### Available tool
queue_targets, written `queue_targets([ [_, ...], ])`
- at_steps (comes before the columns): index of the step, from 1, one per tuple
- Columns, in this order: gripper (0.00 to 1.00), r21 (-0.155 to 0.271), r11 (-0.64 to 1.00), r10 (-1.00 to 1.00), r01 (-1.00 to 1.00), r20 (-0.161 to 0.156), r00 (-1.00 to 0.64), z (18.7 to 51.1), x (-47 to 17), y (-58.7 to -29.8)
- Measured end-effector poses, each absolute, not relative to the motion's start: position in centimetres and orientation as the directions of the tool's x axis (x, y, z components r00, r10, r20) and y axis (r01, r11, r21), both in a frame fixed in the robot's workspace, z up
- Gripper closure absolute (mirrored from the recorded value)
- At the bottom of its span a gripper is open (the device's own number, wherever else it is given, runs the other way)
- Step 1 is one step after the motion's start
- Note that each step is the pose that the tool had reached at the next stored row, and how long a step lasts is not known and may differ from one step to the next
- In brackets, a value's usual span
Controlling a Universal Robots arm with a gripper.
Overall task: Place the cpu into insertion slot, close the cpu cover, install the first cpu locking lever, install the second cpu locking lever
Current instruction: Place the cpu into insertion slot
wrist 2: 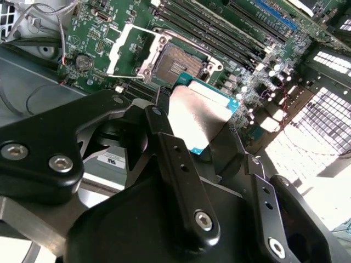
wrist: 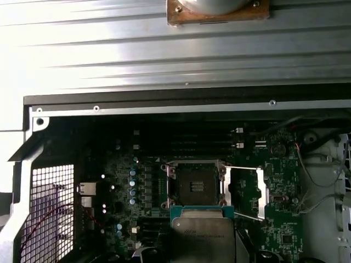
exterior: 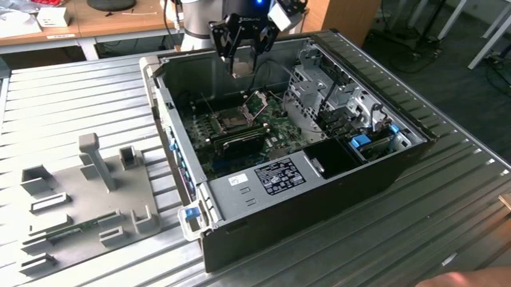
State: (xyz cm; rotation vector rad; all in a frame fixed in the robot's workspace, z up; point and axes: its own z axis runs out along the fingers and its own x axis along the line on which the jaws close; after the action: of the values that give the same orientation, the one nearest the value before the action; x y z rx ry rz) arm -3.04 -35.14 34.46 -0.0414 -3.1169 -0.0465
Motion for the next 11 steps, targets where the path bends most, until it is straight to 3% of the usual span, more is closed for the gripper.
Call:
queue_targets([
  [11, 0.46, 0.020, 0.999, 0.026, 0.027, 0.024, -0.999, 34.05, -3.04, -35.14],
])
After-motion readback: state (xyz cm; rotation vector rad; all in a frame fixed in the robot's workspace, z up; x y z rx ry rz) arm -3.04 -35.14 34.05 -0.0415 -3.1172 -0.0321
